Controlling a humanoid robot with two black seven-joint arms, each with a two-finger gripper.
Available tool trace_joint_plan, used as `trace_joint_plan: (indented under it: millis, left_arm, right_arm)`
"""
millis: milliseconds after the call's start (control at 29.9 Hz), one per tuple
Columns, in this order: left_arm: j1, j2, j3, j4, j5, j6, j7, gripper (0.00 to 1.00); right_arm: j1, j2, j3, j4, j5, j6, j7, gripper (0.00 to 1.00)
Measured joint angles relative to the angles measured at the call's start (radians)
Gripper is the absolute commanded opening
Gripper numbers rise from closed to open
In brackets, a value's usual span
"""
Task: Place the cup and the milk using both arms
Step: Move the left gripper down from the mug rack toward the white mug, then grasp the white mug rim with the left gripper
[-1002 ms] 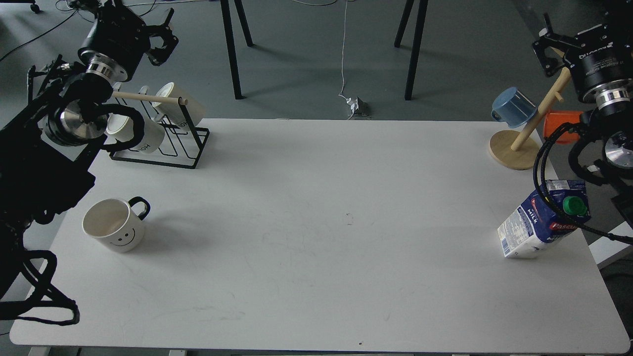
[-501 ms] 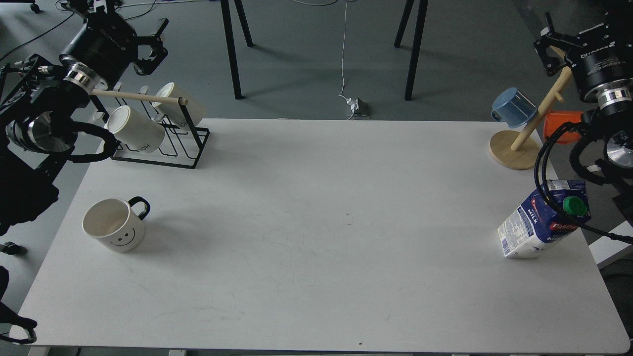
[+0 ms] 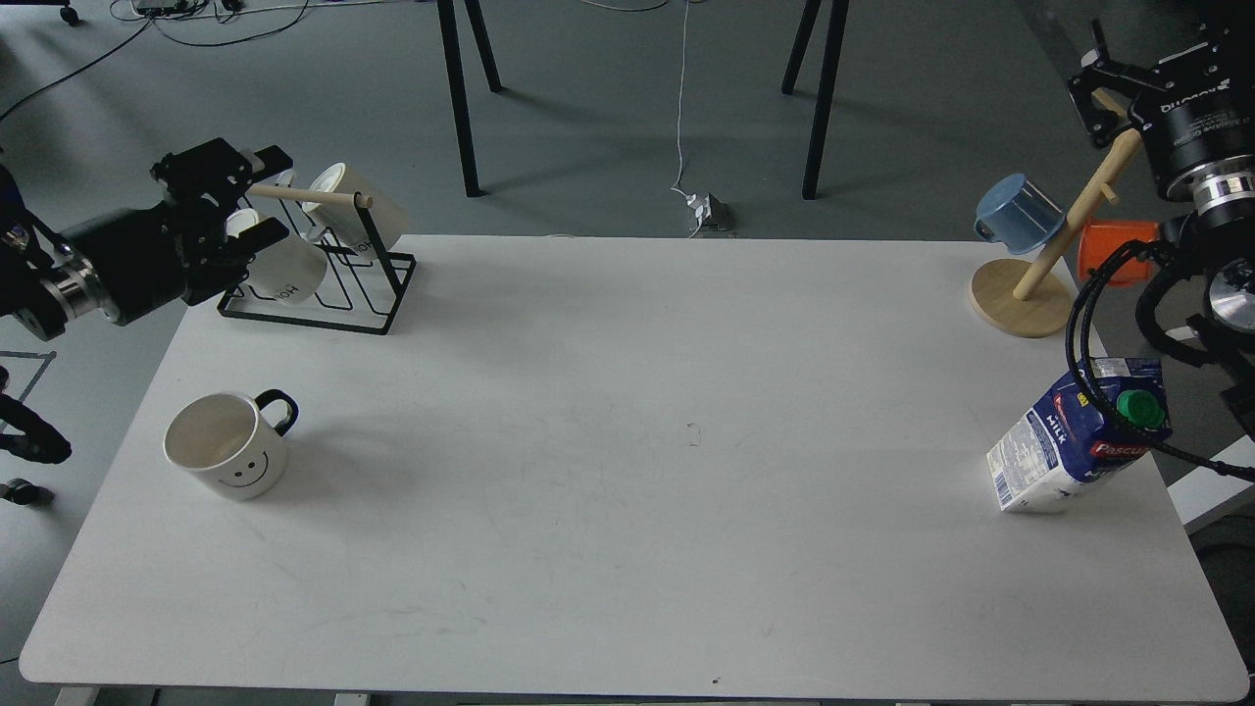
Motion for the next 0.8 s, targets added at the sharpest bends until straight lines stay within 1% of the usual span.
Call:
trace_joint_plan:
  millis: [100, 134, 167, 301, 334, 401, 468, 568, 668, 802]
  left_arm:
    - [0.01, 0.025, 0.006, 0.0, 0.072, 0.007, -0.009, 0.89]
    - [0.014, 0.032, 0.007, 0.0, 0.109, 0.009, -0.021, 0.87]
    - [0.018, 0.038, 0.007, 0.0, 0.146, 0.011, -0.035, 0.87]
    - [0.053, 0.061, 0.008, 0.001, 0.346, 0.036, -0.124, 0.86]
    - [0.066, 0.067, 0.008, 0.001, 0.402, 0.047, -0.141, 0.85]
    - [0.095, 0.076, 0.008, 0.002, 0.505, 0.076, -0.162, 0.82]
    - [0.132, 0.079, 0.008, 0.004, 0.601, 0.118, -0.175, 0.81]
    - [0.183, 0.079, 0.011, 0.021, 0.736, 0.197, -0.181, 0.8]
    - [0.205, 0.07, 0.024, 0.059, 0.854, 0.265, -0.182, 0.8]
    - [0.211, 0.056, 0.082, 0.118, 0.967, 0.35, -0.182, 0.79]
  right_arm:
    - [0.0, -0.001, -0.001, 0.001, 0.0, 0.0, 0.0, 1.0]
    - [0.0, -0.001, -0.001, 0.001, 0.0, 0.0, 0.0, 1.0]
    - [0.0, -0.001, -0.002, 0.001, -0.001, 0.0, 0.0, 1.0]
    - [0.0, -0.001, -0.002, 0.001, -0.002, 0.0, 0.0, 1.0]
    - [0.0, -0.001, -0.002, 0.002, -0.002, 0.0, 0.0, 1.0]
    - [0.0, -0.001, -0.002, 0.002, -0.002, 0.0, 0.0, 1.0]
    - [0.0, -0.001, -0.002, 0.002, -0.002, 0.0, 0.0, 1.0]
    - [0.0, -0.001, -0.002, 0.002, -0.002, 0.0, 0.0, 1.0]
    - [0.0, -0.001, -0.002, 0.003, -0.002, 0.0, 0.0, 1.0]
    - [0.0, -0.001, -0.002, 0.005, -0.002, 0.0, 0.0, 1.0]
